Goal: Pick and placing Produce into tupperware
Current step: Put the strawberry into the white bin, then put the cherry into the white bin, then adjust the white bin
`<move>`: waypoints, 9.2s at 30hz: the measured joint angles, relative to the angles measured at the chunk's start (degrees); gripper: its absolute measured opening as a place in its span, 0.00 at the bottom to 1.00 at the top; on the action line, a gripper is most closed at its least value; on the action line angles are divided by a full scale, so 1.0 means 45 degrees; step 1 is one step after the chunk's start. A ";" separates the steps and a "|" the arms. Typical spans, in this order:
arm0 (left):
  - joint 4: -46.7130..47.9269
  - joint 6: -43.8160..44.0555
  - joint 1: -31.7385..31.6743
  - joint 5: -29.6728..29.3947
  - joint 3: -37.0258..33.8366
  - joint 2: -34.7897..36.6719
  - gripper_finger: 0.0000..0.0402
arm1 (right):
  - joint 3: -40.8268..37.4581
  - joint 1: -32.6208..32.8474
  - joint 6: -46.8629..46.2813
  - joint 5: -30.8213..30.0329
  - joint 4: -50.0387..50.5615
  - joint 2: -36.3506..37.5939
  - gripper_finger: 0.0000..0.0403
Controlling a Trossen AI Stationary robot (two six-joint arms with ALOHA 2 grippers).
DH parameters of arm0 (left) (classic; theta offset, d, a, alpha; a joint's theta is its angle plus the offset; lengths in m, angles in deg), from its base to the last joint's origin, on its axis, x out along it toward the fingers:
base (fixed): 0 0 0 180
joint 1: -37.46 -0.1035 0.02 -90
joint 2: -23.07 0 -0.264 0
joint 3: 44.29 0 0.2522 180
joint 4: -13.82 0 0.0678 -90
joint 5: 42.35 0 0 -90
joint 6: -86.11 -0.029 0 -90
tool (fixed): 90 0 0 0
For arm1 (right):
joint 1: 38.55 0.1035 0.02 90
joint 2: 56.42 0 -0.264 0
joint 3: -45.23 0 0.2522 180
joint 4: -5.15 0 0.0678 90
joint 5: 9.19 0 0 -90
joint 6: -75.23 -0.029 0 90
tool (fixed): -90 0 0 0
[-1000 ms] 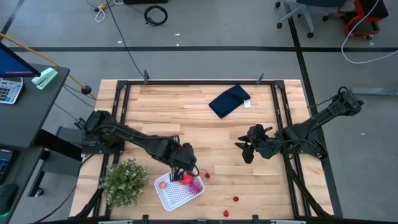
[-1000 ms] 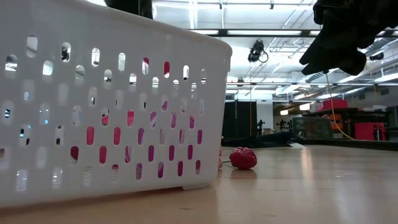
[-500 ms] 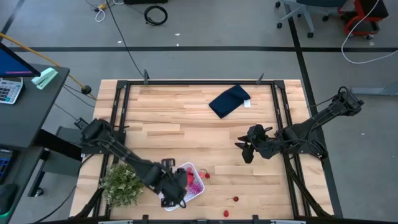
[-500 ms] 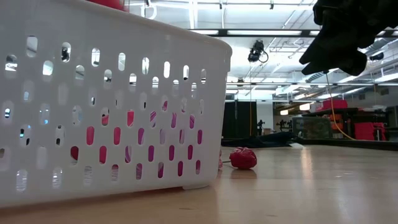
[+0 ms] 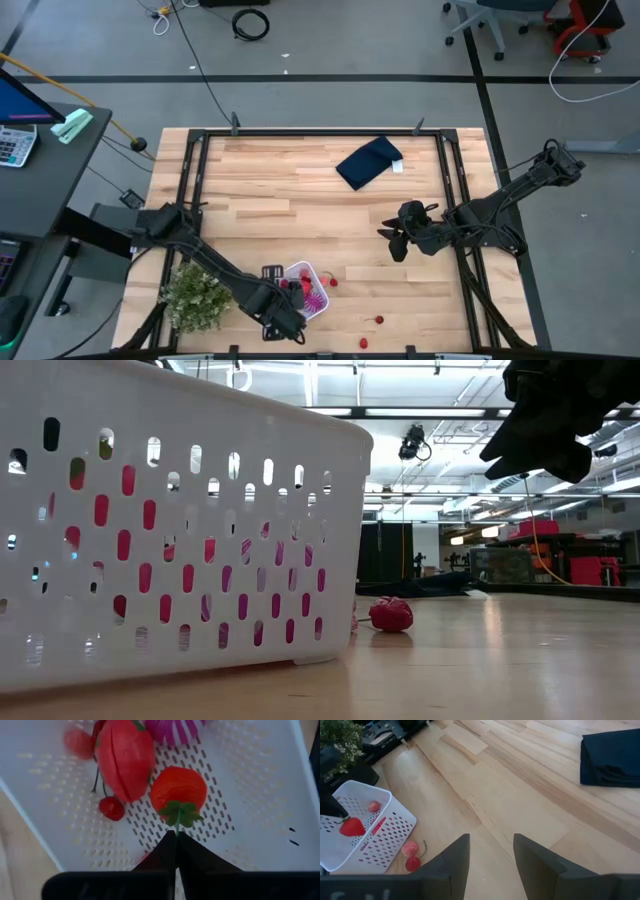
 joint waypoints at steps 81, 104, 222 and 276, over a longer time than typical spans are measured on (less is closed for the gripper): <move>0.4085 -0.8592 -0.6558 -0.2953 0.3995 0.4937 0.16 | 0.0005 0.0715 0.1355 0.0605 -1.2415 -0.7689 0.40; 0.2762 -1.0082 -0.7787 -0.2255 0.1345 0.5150 0.14 | 0.7029 -0.0006 0.6441 0.1990 -0.4021 -0.9216 0.52; 0.3923 -0.8635 -0.7664 -0.2252 0.1341 0.5202 0.13 | 0.7043 0.0665 0.2987 0.1829 -0.1950 -1.2285 0.14; 0.4385 -0.8926 -0.7666 -0.2250 0.1341 0.5187 0.12 | 1.2521 0.1292 0.2026 0.1981 0.7184 -1.1783 0.26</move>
